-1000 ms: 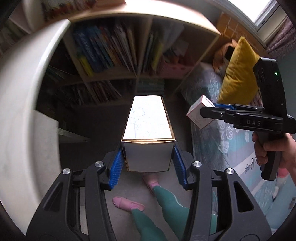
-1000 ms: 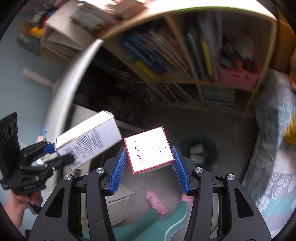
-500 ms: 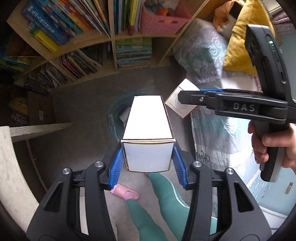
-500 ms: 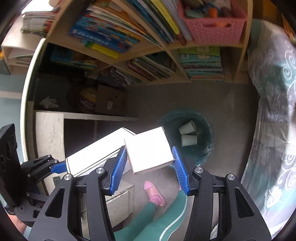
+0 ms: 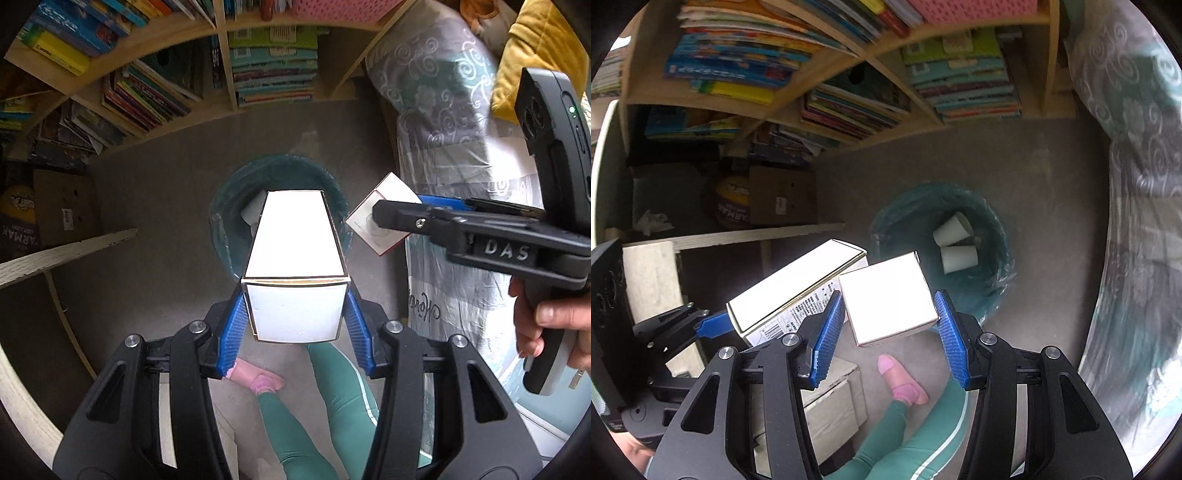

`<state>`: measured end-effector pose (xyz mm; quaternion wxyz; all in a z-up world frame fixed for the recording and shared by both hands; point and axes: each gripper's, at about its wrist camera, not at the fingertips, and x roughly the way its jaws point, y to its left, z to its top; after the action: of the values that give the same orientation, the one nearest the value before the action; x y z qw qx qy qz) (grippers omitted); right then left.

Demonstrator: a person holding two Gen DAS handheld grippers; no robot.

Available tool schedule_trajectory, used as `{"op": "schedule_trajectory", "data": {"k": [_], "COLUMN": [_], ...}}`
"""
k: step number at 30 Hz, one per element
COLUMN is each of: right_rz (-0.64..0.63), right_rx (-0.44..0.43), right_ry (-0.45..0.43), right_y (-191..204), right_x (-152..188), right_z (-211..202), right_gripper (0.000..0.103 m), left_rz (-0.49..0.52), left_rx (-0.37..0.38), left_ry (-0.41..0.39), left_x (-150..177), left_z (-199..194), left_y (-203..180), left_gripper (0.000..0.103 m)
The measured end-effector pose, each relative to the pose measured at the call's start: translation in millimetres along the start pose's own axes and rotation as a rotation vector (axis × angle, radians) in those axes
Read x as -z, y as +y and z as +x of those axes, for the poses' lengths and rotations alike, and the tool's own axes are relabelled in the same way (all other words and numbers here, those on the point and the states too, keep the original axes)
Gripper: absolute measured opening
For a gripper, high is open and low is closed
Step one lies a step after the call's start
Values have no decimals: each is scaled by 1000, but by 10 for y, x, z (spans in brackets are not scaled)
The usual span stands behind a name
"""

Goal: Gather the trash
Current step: 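Carry both boxes over the wastebasket and open both tools, then return both tools to the table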

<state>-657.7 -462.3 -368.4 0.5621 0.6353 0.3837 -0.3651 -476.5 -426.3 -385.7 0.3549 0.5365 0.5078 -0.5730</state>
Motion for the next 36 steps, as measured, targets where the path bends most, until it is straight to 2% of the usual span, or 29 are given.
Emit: {"op": "schedule_trajectory", "data": {"k": [4, 5, 6, 8, 22, 26, 29, 33, 34, 36], "right_rz": [32, 40, 50, 61, 85, 51, 50, -7, -27, -86], "right_rx": [-6, -8, -6, -9, -4, -19, -60, -56, -57, -60], "right_ry": [6, 6, 4, -3, 2, -6, 2, -14, -18, -23], "right_y": [-71, -79, -92, -110, -133, 34, 184, 492, 576, 826], "right_x": [-14, -17, -23, -32, 3, 53, 97, 156, 168, 190], "right_z": [110, 120, 123, 114, 4, -201, -380, -668, -741, -924], "right_gripper": [54, 58, 63, 65, 66, 69, 78, 78, 78, 79], "left_rz": [5, 2, 0, -4, -29, -37, -34, -50, -57, -70], "left_rx": [-40, -38, -38, -45, -36, -26, -33, -47, -53, -63], "left_ry": [23, 33, 41, 45, 43, -17, -66, -126, -146, -188], "left_x": [-49, -65, -76, -82, 30, 126, 230, 405, 459, 570], "left_z": [127, 167, 191, 209, 125, -229, -551, -970, -1091, -1314], "left_y": [-30, -31, -30, -30, 77, 77, 69, 129, 148, 194], "left_gripper": [48, 50, 58, 66, 71, 71, 79, 81, 83, 93]}}
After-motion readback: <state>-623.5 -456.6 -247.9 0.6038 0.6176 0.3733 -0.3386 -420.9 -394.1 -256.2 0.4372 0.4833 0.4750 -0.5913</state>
